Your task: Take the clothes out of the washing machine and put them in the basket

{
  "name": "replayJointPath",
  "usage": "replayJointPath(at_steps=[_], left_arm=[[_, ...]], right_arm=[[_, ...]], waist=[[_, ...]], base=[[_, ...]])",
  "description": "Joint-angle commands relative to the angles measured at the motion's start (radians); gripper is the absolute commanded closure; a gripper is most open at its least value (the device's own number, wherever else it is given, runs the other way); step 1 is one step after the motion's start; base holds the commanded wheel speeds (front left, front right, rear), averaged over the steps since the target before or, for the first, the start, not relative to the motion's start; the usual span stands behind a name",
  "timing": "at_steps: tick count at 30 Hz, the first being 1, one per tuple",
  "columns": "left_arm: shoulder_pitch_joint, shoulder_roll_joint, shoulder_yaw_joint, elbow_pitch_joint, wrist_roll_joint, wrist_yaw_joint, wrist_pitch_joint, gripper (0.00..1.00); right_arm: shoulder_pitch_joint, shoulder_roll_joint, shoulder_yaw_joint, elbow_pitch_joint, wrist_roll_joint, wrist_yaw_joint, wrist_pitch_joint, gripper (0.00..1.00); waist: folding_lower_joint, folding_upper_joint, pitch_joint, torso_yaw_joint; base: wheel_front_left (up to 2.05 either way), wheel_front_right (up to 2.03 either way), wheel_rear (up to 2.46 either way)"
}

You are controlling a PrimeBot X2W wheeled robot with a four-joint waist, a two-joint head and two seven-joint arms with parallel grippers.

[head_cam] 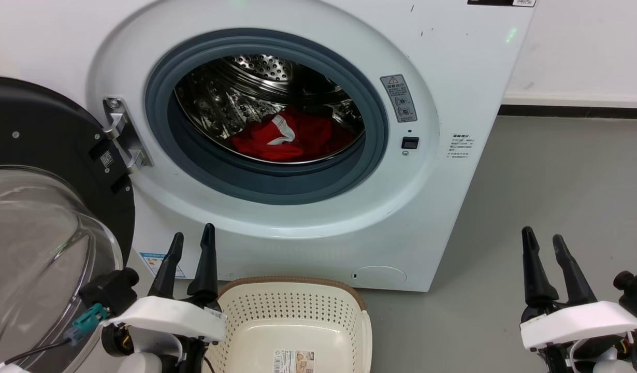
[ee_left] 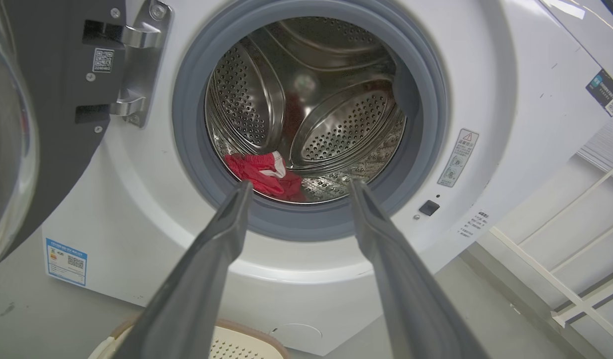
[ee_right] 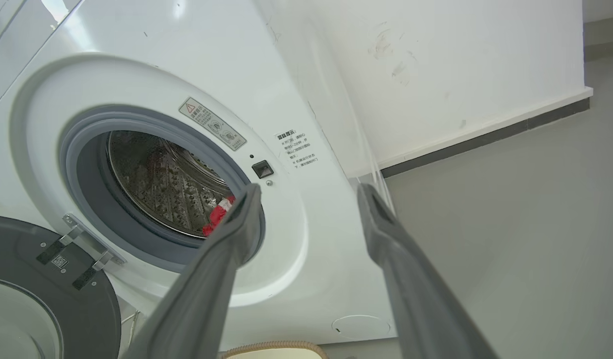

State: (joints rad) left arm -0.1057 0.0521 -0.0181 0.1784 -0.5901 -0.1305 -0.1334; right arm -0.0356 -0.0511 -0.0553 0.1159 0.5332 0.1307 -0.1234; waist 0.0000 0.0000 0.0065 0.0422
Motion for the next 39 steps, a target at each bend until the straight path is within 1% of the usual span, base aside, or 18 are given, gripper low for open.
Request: replayJointPath(at_steps=[1,22,39], left_arm=[[-0.020,0.007,-0.004,-0.004,0.039,0.000,-0.011,0.00],[-0.046,0.019,-0.030,0.037,0.280,0.004,-0.062,0.00],[-0.063,0.023,-0.047,0.052,0.420,0.016,-0.095,0.00]], right_arm=[[0.005,0.001,0.001,-0.010,-0.035,0.000,-0.010,0.00],[0.013,0.001,-0.002,-0.019,-0.258,0.000,-0.027,0.00],[0.002,0.001,0.000,-0.012,-0.402,0.000,-0.048,0.00]], waist=[[0.0000,0.0000,-0.001,0.001],[0.0000,0.0000,0.012,0.003],[0.0000,0.0000,0.029,0.008]], base=[[0.00,0.00,0.00],[0.00,0.00,0.00],[0.00,0.00,0.00]])
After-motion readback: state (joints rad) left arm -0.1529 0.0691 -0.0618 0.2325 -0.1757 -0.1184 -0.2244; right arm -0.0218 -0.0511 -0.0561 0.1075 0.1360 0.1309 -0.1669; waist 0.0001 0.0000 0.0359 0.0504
